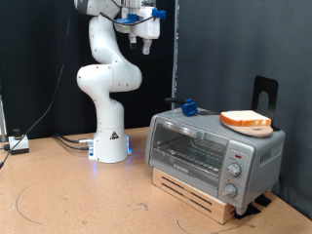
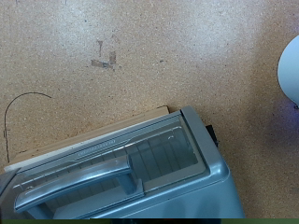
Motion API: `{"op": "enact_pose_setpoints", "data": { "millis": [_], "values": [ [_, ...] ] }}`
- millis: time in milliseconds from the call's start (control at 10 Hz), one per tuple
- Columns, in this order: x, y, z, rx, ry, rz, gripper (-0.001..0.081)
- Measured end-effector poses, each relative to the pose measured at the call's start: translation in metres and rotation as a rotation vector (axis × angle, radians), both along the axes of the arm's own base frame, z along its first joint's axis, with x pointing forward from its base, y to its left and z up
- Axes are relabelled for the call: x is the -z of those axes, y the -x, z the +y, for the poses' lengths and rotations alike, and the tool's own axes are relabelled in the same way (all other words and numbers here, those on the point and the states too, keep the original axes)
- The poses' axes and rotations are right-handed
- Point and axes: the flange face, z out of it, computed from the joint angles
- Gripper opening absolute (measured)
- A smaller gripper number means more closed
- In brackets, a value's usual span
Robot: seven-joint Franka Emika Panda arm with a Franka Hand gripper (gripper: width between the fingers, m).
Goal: Make a piece of toast with the oven
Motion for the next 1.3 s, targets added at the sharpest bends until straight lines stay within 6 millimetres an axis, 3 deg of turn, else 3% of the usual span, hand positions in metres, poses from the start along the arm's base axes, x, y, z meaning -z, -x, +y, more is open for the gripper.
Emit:
{"op": "enact_pose_setpoints", "data": {
  "millis": [200,400,700,800,1100,1300],
  "values": [
    [-0.001,-0.001,0.012,-0.132,-0.028,-0.009,0.0809],
    [-0.002,-0.003,0.043,-0.390,-0.022,0.003,0.0809],
    [0.011,-0.023,0.075,-0.714,0.053,0.120,0.0809],
    [0.011,-0.024,0.076,-0.688,0.042,0.097,0.0809],
    [0.007,-0.027,0.080,-1.034,0.018,-0.015,0.0809],
    [0.015,-0.040,0.068,-1.279,0.037,-0.055,0.0809]
  ]
}}
